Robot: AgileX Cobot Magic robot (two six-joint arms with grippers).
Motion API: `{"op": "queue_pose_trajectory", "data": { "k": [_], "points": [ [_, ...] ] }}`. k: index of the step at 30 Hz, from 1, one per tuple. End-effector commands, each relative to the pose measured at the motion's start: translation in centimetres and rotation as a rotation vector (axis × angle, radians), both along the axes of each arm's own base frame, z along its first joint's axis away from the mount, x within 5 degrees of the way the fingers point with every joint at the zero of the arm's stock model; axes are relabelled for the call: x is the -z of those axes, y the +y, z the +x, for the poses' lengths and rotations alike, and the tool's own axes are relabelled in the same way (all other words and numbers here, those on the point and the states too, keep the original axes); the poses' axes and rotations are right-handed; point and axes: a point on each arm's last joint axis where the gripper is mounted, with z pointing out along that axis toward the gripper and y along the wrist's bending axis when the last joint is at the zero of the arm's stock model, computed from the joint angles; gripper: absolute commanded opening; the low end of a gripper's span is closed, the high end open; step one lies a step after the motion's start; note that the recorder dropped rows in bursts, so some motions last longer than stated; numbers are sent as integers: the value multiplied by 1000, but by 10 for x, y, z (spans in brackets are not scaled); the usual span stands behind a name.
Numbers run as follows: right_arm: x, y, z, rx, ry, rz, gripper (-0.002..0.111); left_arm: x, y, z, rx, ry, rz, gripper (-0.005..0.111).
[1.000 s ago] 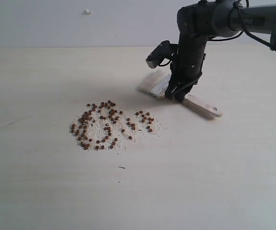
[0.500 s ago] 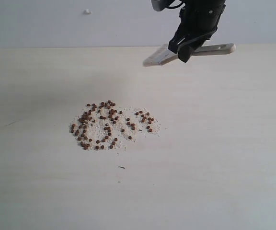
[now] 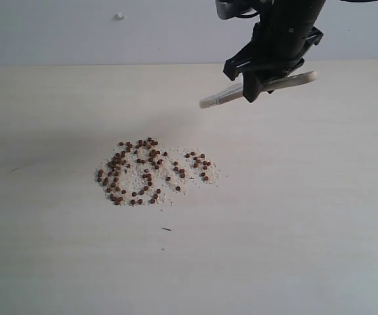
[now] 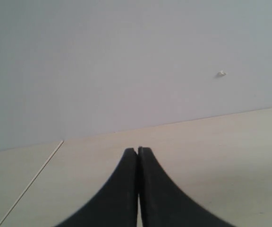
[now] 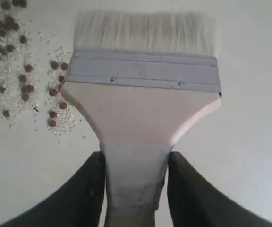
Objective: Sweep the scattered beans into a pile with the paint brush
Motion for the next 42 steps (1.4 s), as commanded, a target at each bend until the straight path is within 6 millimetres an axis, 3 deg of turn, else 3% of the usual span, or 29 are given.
{"op": "queue_pose_trajectory", "data": {
  "k": [1,5,14,42],
  "points": [
    [-3,-3,-8,62,-76,58,0,0,0,0,2,-11,2,0],
    [3,-6,-14,60,-65,40,0,0,0,0,2,-11,2,0],
    [-14,-10,-18,55,-122,42,0,0,0,0,2,-11,2,0],
    [-17,-7,-11,112,-192,89,0,0,0,0,2,-11,2,0]
  ]
}}
